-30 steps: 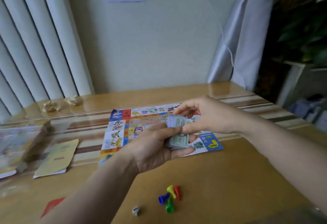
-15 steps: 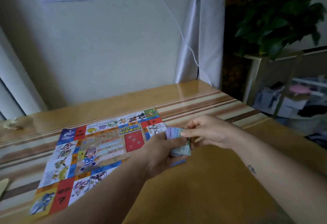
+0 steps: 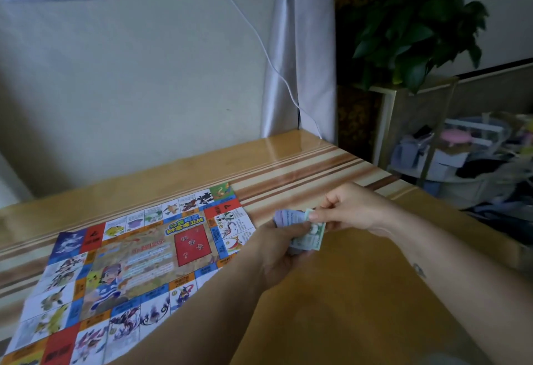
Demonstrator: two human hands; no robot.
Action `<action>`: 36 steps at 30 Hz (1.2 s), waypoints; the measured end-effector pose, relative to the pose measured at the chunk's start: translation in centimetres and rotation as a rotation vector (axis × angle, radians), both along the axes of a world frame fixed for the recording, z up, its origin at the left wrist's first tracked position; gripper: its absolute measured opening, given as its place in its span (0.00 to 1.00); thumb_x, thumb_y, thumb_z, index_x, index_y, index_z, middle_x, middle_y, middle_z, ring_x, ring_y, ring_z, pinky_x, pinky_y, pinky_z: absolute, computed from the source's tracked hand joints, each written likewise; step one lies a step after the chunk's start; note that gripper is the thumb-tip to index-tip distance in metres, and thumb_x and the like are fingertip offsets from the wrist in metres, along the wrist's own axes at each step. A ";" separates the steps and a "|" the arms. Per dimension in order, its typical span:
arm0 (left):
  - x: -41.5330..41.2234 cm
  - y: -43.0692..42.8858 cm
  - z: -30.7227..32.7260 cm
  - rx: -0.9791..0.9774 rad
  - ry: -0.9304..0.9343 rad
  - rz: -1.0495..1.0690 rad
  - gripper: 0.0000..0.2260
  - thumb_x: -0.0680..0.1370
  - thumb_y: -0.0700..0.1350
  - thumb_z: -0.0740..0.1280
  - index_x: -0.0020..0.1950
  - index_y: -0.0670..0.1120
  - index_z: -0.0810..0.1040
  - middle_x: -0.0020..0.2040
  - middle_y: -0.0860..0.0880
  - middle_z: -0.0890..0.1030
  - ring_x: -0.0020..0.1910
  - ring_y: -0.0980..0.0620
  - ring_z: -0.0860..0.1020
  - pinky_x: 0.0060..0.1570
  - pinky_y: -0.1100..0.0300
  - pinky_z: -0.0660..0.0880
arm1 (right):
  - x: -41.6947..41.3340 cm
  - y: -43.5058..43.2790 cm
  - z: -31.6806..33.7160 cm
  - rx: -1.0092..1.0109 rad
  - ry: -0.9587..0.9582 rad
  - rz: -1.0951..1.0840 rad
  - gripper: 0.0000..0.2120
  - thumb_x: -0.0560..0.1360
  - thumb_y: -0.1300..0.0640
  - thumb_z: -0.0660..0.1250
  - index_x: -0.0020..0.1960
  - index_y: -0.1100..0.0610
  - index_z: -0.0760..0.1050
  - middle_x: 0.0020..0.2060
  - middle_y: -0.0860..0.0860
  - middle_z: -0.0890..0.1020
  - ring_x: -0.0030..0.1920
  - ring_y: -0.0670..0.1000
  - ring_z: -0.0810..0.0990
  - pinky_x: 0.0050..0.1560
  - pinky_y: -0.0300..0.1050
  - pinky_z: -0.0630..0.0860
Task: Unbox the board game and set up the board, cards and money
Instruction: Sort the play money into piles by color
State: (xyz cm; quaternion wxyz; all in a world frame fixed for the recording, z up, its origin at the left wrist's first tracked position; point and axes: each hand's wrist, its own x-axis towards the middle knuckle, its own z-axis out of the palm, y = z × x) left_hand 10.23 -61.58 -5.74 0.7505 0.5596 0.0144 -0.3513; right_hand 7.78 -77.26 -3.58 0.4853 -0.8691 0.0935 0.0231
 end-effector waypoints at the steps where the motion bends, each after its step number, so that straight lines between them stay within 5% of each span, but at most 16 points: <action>1: 0.0 -0.4 -0.1 -0.050 0.063 0.021 0.05 0.77 0.34 0.65 0.52 0.40 0.76 0.37 0.44 0.82 0.34 0.51 0.81 0.29 0.61 0.79 | -0.2 -0.6 -0.1 -0.003 0.000 -0.026 0.04 0.73 0.57 0.72 0.43 0.58 0.82 0.40 0.53 0.85 0.45 0.52 0.84 0.51 0.48 0.81; 8: 0.5 -0.8 -1.3 -0.168 0.230 0.099 0.12 0.76 0.35 0.66 0.60 0.37 0.74 0.44 0.41 0.79 0.43 0.48 0.79 0.32 0.53 0.81 | -2.8 -5.2 -3.9 -0.175 0.021 -0.261 0.13 0.75 0.60 0.69 0.59 0.58 0.77 0.53 0.52 0.81 0.48 0.46 0.78 0.40 0.32 0.71; 11: 0.1 -1.4 -1.1 -0.165 0.248 0.112 0.09 0.77 0.36 0.66 0.56 0.37 0.74 0.49 0.39 0.78 0.46 0.46 0.78 0.35 0.49 0.80 | -3.9 -5.8 -5.6 -0.206 -0.007 -0.340 0.09 0.75 0.61 0.68 0.56 0.59 0.78 0.51 0.54 0.81 0.47 0.46 0.77 0.37 0.30 0.67; 15: -0.4 -2.3 -1.3 -0.246 0.274 0.070 0.16 0.77 0.35 0.63 0.65 0.37 0.70 0.59 0.37 0.74 0.51 0.43 0.76 0.33 0.49 0.81 | -4.6 -5.4 -7.0 -0.312 -0.109 -0.413 0.07 0.72 0.58 0.72 0.45 0.56 0.75 0.37 0.48 0.78 0.36 0.44 0.75 0.32 0.32 0.66; 20: -1.6 -3.4 -1.8 -0.173 0.228 0.037 0.08 0.78 0.31 0.60 0.55 0.39 0.73 0.48 0.38 0.75 0.45 0.45 0.77 0.37 0.50 0.80 | -4.8 -6.1 -7.1 -0.563 -0.143 -0.464 0.14 0.68 0.47 0.74 0.48 0.48 0.73 0.40 0.44 0.73 0.44 0.46 0.72 0.53 0.46 0.67; 23: -2.2 -3.7 -2.3 -0.143 0.217 0.011 0.07 0.77 0.30 0.61 0.52 0.39 0.73 0.47 0.38 0.76 0.44 0.45 0.77 0.32 0.54 0.81 | -5.1 -5.7 -4.6 -0.194 -0.274 -0.487 0.12 0.74 0.48 0.69 0.53 0.53 0.76 0.43 0.45 0.76 0.46 0.46 0.75 0.43 0.36 0.68; 25: -2.5 -4.0 -2.5 -0.121 0.186 -0.013 0.08 0.77 0.30 0.62 0.53 0.40 0.74 0.47 0.39 0.78 0.44 0.46 0.78 0.31 0.57 0.81 | -5.3 -4.9 -2.8 0.031 -0.195 -0.360 0.13 0.74 0.45 0.67 0.48 0.55 0.78 0.40 0.46 0.79 0.43 0.46 0.77 0.39 0.35 0.69; 29: -3.1 -4.7 -2.5 -0.108 0.087 -0.045 0.08 0.77 0.32 0.64 0.52 0.42 0.76 0.45 0.41 0.80 0.42 0.49 0.80 0.32 0.60 0.80 | -5.2 -3.9 -2.3 -0.076 0.031 -0.152 0.13 0.70 0.46 0.73 0.44 0.56 0.79 0.35 0.49 0.81 0.34 0.44 0.77 0.36 0.37 0.73; 36: -3.1 -5.2 -2.6 -0.229 0.186 -0.018 0.08 0.78 0.32 0.61 0.55 0.39 0.74 0.49 0.37 0.80 0.46 0.43 0.81 0.36 0.54 0.82 | -5.5 -6.2 -2.8 -0.056 0.000 -0.219 0.04 0.75 0.56 0.68 0.46 0.56 0.79 0.37 0.52 0.81 0.34 0.45 0.76 0.35 0.36 0.72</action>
